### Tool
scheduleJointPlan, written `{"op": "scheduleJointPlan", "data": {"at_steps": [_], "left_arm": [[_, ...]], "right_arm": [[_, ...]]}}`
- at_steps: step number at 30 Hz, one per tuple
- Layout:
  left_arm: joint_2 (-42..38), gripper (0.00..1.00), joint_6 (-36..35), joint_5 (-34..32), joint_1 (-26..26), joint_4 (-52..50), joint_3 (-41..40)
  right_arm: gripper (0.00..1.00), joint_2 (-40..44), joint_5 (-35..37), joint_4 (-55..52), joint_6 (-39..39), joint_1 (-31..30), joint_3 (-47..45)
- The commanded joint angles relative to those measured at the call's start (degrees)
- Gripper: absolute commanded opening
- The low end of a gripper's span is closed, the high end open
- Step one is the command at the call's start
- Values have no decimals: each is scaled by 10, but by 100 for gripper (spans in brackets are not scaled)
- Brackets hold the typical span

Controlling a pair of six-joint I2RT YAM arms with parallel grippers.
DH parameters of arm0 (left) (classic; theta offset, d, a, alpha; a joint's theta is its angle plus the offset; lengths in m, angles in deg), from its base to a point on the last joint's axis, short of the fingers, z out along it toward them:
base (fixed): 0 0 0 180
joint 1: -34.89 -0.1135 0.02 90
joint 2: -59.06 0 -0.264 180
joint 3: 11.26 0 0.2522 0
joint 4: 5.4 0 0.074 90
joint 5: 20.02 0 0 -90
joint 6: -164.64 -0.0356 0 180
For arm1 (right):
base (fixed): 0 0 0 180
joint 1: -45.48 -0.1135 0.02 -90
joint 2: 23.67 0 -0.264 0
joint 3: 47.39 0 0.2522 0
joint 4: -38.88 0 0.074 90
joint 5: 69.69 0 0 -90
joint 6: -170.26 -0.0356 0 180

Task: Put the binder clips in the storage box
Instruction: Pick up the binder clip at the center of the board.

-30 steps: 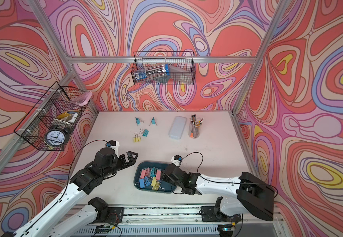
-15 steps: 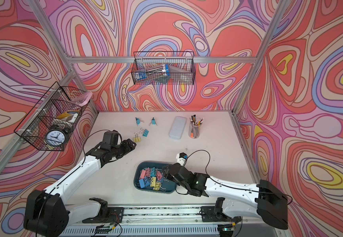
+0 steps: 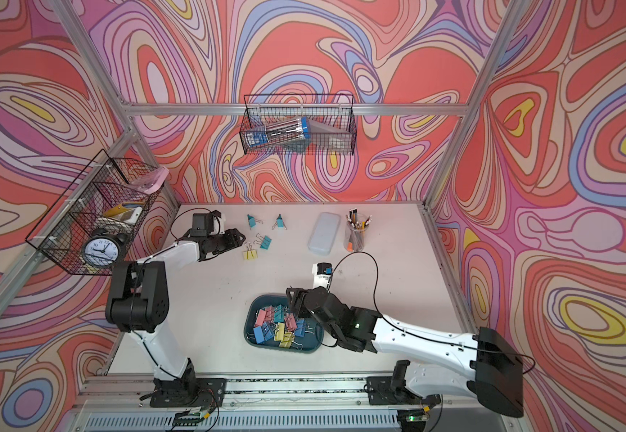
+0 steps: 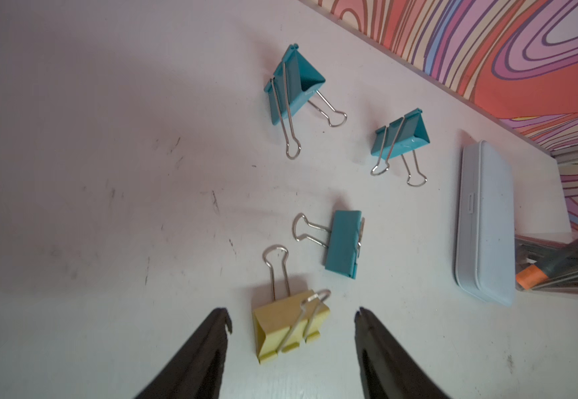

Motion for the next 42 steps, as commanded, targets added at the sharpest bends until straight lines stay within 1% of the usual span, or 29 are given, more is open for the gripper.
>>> {"op": "scheduleJointPlan", "data": {"at_steps": [1, 3, 5, 7, 9, 11, 15, 18, 21, 24, 26, 27, 31, 34, 38, 40, 42], "left_arm": [[42, 64, -35, 111, -7, 28, 51], [64, 62, -34, 143, -7, 31, 64], [83, 59, -11, 177, -7, 61, 62], [100, 52, 14, 198, -7, 92, 58], [113, 43, 21, 201, -7, 91, 60], [115, 39, 21, 201, -7, 89, 57], [95, 33, 18, 183, -7, 93, 33], [84, 25, 18, 172, -7, 92, 16], [78, 18, 22, 167, -7, 94, 2], [63, 7, 32, 159, -7, 110, -20], [50, 1, 42, 159, -7, 124, -36], [42, 0, 47, 160, -7, 130, -43], [-5, 0, 78, 167, -5, 164, -84], [-66, 0, 88, 157, 3, 174, -126], [-175, 0, 93, 131, 27, 157, -180], [-231, 0, 113, 121, 46, 156, -208], [-294, 0, 122, 108, 78, 137, -228]], "right_arm": [[73, -3, -2, 3, 29, 4, 12], [74, 1, -4, 3, 29, 11, 8], [74, 6, -6, 1, 27, 20, 1], [74, 8, -13, 4, 17, 31, -9], [74, 10, -21, 5, 8, 40, -13], [74, 13, -21, 3, 2, 41, -16], [74, 11, -23, 5, -9, 43, -19], [74, 5, -27, 8, -11, 43, -15], [74, 1, -33, 6, -11, 43, -8], [74, 1, -40, -2, -12, 43, -2], [74, 2, -44, -8, -15, 43, 1], [74, 3, -44, -11, -16, 42, 3], [74, 9, -43, -18, -34, 43, 0], [73, 14, -32, -31, -72, 43, -13], [73, 22, -38, -26, -86, 43, -33], [73, 25, -35, -28, -87, 43, -39], [73, 27, -28, -31, -91, 43, -46]]}}
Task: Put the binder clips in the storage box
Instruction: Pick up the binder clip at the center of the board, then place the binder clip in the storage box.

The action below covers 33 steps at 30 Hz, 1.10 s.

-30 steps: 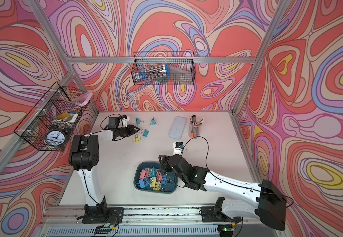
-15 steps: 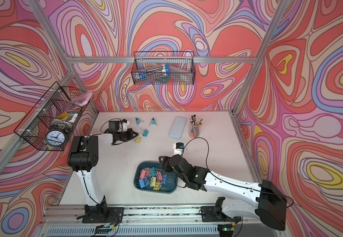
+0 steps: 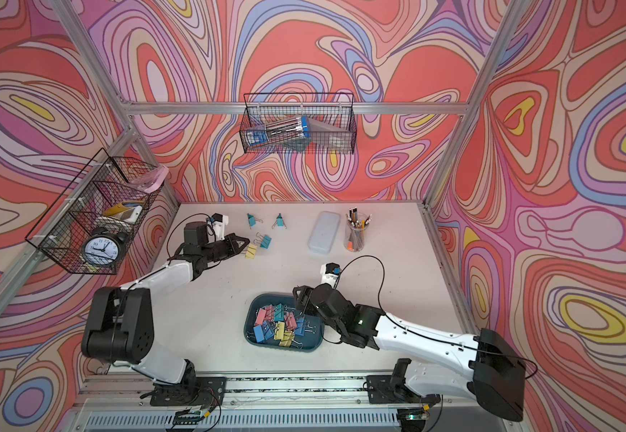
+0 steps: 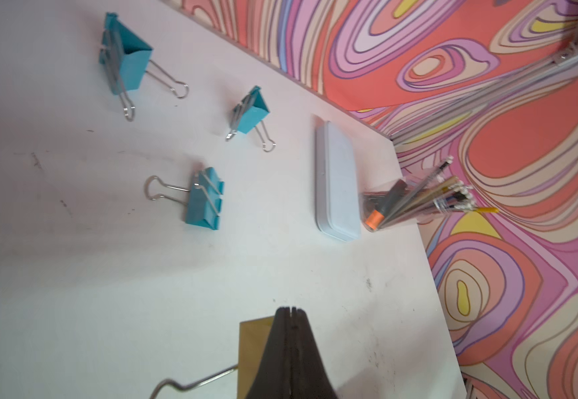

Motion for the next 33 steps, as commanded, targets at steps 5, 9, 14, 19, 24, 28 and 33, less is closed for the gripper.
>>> {"op": "scheduleJointPlan", "data": {"at_steps": [5, 9, 14, 19, 24, 28, 33], "left_arm": [[-198, 0, 2, -97, 129, -110, -30], [-289, 0, -24, -215, 247, -204, -28], [-339, 0, -52, -419, 440, -310, -23], [-330, 0, -53, -616, 607, -361, -24], [-270, 0, -35, -676, 687, -369, -30], [-209, 0, -29, -673, 712, -340, -48], [-151, 0, -36, -666, 717, -287, -73]], "right_arm": [[74, 22, 41, -25, -34, 3, -29], [74, 41, 67, -35, -52, 3, -46], [74, 58, 94, -42, -71, 4, -65], [74, 61, 106, -58, -88, 4, -72], [74, 58, 111, -60, -99, 4, -76], [74, 56, 109, -59, -109, 4, -81], [74, 51, 105, -53, -117, 4, -91]]}}
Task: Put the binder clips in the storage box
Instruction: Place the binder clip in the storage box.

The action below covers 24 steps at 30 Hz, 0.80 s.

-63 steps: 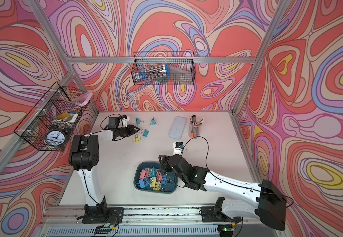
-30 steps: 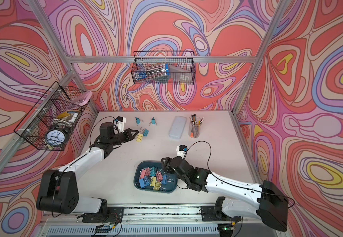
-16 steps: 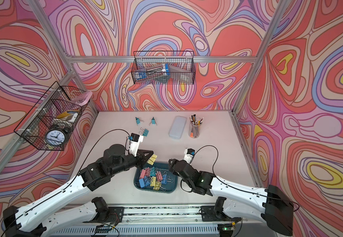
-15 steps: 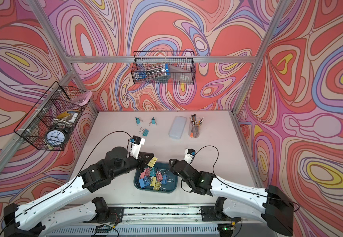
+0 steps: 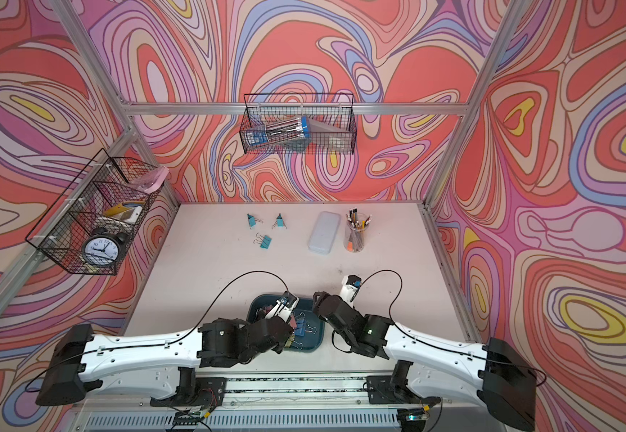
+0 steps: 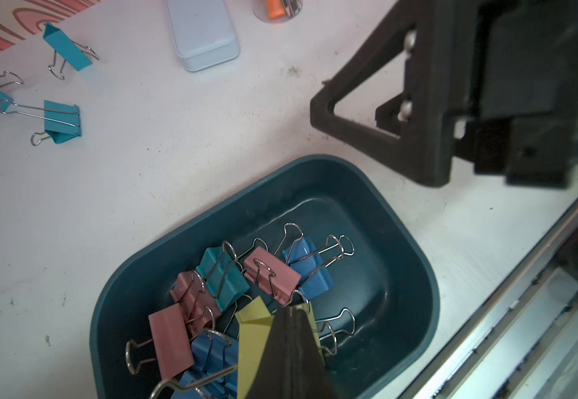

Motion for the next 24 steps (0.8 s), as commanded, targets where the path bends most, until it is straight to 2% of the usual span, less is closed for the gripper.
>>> {"op": "scheduleJointPlan", "data": {"at_steps": [1, 6, 10, 15, 17, 19, 22, 24], "left_arm": [[24, 0, -4, -15, 3, 45, -16], [77, 0, 4, -17, 3, 56, -31], [83, 1, 9, -1, 3, 98, -49], [61, 25, 6, -7, 3, 99, -50], [39, 32, 4, -15, 4, 85, -45], [0, 43, 0, -20, -2, 71, -35], [-67, 68, 4, -12, -33, 36, -16], [-112, 76, 15, 2, -76, -1, 0]], "right_arm": [[74, -3, 9, -1, -12, 2, -12], [74, -8, 6, 4, -12, 2, -10], [74, -24, 2, -3, 9, 2, 15], [74, -61, -2, -22, 59, 2, 73], [74, -83, -4, -23, 97, 1, 107], [74, -116, -6, -28, 146, 2, 152], [74, -177, -9, -36, 224, 2, 230], [74, -223, -12, -53, 278, 6, 290]]}}
